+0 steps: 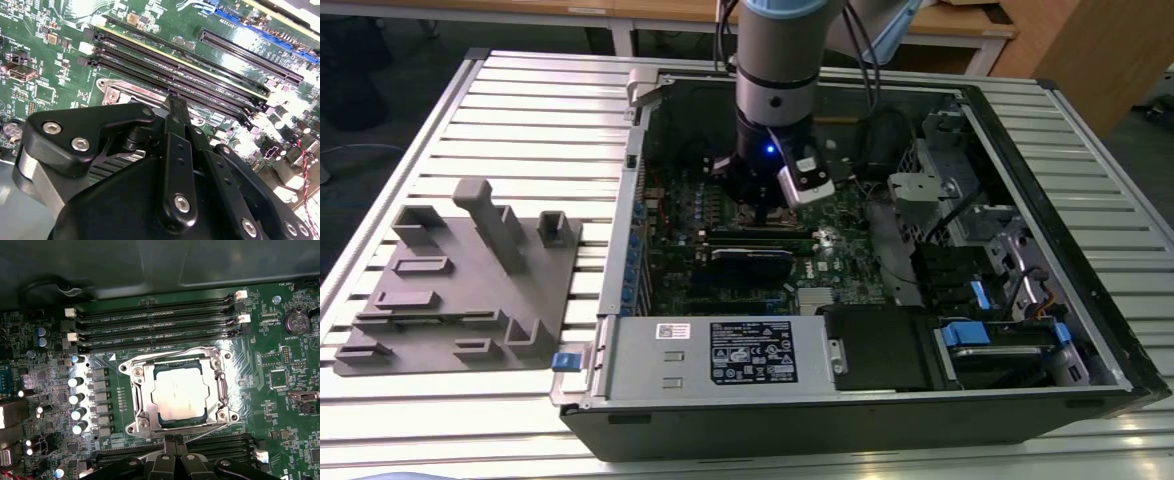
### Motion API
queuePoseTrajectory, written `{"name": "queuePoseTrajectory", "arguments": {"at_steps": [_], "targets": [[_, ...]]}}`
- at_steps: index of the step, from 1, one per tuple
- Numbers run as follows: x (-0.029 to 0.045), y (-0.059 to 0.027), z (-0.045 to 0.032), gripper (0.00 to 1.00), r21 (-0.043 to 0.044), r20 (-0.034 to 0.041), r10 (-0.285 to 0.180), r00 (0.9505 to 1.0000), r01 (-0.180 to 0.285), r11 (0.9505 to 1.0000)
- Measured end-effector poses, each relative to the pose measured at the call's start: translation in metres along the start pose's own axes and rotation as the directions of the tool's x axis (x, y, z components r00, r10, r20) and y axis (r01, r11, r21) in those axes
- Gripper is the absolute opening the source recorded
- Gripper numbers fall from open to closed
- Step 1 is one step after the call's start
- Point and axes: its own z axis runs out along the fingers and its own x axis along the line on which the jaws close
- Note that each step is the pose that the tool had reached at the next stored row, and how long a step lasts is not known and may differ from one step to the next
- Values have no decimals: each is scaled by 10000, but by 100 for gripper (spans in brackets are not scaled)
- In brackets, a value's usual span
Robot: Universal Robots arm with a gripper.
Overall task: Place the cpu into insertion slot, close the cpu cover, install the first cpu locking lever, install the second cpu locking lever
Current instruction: 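Install the second cpu locking lever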
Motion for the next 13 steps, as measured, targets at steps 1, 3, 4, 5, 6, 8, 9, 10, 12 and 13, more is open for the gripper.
{"name": "queuePoseTrajectory", "arguments": {"at_steps": [1,3,4,5,6,8,9,10,12,13], "targets": [[6,-2,3,11,-1,3,0,10000,0,10000],[11,-3,6,11,-1,5,-1,10000,1,10000],[11,-3,6,11,0,5,-2,10000,2,10000],[11,-3,6,11,0,5,-2,10000,2,10000],[11,-3,7,11,-1,5,-2,10000,2,10000],[15,-3,7,11,-3,7,0,10000,0,10000],[25,-5,8,11,-4,11,1,10000,-1,10000],[47,-8,7,11,-6,20,-1,10000,1,10000],[100,-15,6,11,-8,35,-2,10000,2,10000],[120,-18,6,11,-8,39,-1,10000,1,10000]]}}
